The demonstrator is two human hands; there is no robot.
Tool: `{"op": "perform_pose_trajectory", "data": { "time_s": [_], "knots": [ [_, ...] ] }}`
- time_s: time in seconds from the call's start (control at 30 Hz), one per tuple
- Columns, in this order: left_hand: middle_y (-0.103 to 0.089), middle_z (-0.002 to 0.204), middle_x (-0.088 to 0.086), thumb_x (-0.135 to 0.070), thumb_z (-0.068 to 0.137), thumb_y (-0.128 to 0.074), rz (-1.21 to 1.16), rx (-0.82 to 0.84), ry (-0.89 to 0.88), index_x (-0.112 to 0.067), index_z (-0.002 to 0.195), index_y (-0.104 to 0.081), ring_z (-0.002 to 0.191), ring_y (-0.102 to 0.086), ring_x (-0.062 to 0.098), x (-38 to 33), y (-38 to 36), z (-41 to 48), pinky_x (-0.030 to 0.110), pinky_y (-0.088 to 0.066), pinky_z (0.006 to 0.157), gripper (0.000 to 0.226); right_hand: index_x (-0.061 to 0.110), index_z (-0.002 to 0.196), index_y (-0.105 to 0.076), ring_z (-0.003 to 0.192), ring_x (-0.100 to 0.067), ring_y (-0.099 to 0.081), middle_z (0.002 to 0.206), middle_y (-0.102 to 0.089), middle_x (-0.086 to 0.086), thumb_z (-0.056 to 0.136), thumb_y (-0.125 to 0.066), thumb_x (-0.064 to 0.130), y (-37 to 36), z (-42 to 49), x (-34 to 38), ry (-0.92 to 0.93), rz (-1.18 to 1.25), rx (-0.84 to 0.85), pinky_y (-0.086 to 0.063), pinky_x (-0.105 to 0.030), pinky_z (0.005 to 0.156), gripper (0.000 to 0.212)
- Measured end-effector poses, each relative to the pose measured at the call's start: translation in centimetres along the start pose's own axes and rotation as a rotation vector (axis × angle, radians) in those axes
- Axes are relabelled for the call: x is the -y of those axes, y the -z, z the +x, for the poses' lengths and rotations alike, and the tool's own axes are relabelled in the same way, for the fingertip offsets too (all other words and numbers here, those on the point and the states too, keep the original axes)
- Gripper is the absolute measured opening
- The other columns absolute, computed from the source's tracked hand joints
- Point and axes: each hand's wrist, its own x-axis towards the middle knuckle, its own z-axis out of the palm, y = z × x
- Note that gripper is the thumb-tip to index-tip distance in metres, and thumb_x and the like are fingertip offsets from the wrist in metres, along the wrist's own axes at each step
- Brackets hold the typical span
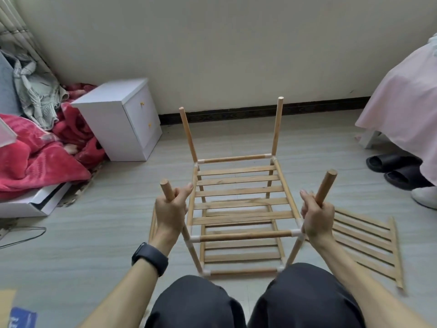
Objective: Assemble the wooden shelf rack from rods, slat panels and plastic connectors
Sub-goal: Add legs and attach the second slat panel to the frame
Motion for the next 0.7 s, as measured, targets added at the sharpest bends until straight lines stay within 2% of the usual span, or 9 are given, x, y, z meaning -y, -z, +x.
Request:
{"op": "perform_pose_trajectory", "data": {
  "time_s": [0.1, 0.2, 0.37, 0.47, 0.57, 0.7],
  "knots": [
    [-0.035, 0.042, -0.009, -0.022, 0.09, -0.064, 0.001, -0.066, 0.097, -0.026, 0.039, -0.044, 0.039, -0.035, 0.006, 4.1, -0.8, -0.1, 0.021, -0.032, 0.043, 0.055, 0.017, 0.053, -0.044, 0.039, -0.006, -0.037, 0.042, -0.037, 0.01, 0.098, -0.06, 0.012, -0.4, 1.6, -0.9, 0.003, -0.016, 0.047, -0.036, -0.018, 0.044, 0.048],
    [-0.035, 0.043, -0.005, -0.034, 0.08, -0.062, 0.009, -0.126, 0.139, -0.021, 0.047, -0.043, 0.04, -0.036, 0.007, 7.8, -1.4, -0.5, 0.022, -0.033, 0.044, 0.04, 0.02, 0.046, -0.043, 0.038, -0.009, -0.035, 0.04, -0.034, 0.009, 0.093, -0.059, 0.015, -0.8, 2.7, -2.7, 0.019, -0.039, 0.05, -0.032, -0.025, 0.045, 0.051],
    [-0.035, 0.041, -0.009, -0.044, 0.08, -0.059, 0.029, -0.182, 0.101, -0.025, 0.045, -0.047, 0.038, -0.037, 0.008, 11.6, -1.7, 0.7, 0.02, -0.032, 0.039, 0.042, 0.019, 0.039, -0.042, 0.037, -0.009, -0.03, 0.039, -0.031, 0.012, 0.083, -0.06, 0.028, -2.2, 4.4, -5.6, 0.005, -0.005, 0.017, -0.028, -0.024, 0.044, 0.048],
    [-0.034, 0.043, -0.005, -0.042, 0.084, -0.058, 0.031, -0.219, 0.082, -0.021, 0.05, -0.044, 0.042, -0.036, 0.016, 12.0, -1.8, 2.2, 0.028, -0.028, 0.044, 0.042, 0.018, 0.039, -0.042, 0.037, -0.01, -0.03, 0.038, -0.031, 0.012, 0.08, -0.06, 0.031, -3.0, 5.4, -6.9, -0.019, 0.004, 0.007, -0.024, -0.029, 0.047, 0.047],
    [-0.033, 0.046, 0.001, -0.038, 0.086, -0.057, 0.039, -0.267, 0.063, -0.009, 0.056, -0.043, 0.044, -0.034, 0.02, 12.5, -2.1, 3.2, 0.036, -0.026, 0.047, 0.044, 0.016, 0.041, -0.044, 0.037, -0.013, -0.031, 0.038, -0.032, 0.012, 0.082, -0.06, 0.03, -3.9, 6.4, -7.7, -0.013, -0.007, -0.003, -0.026, -0.034, 0.048, 0.047],
    [-0.035, 0.046, 0.004, -0.043, 0.086, -0.057, 0.098, -0.296, 0.055, -0.007, 0.054, -0.04, 0.045, -0.039, 0.024, 12.6, -2.3, 3.6, 0.033, -0.04, 0.052, 0.05, 0.019, 0.042, -0.045, 0.038, -0.014, -0.032, 0.038, -0.033, 0.012, 0.084, -0.06, 0.03, -4.1, 6.8, -8.3, 0.01, -0.015, -0.02, -0.029, -0.037, 0.049, 0.046]
  ]
}}
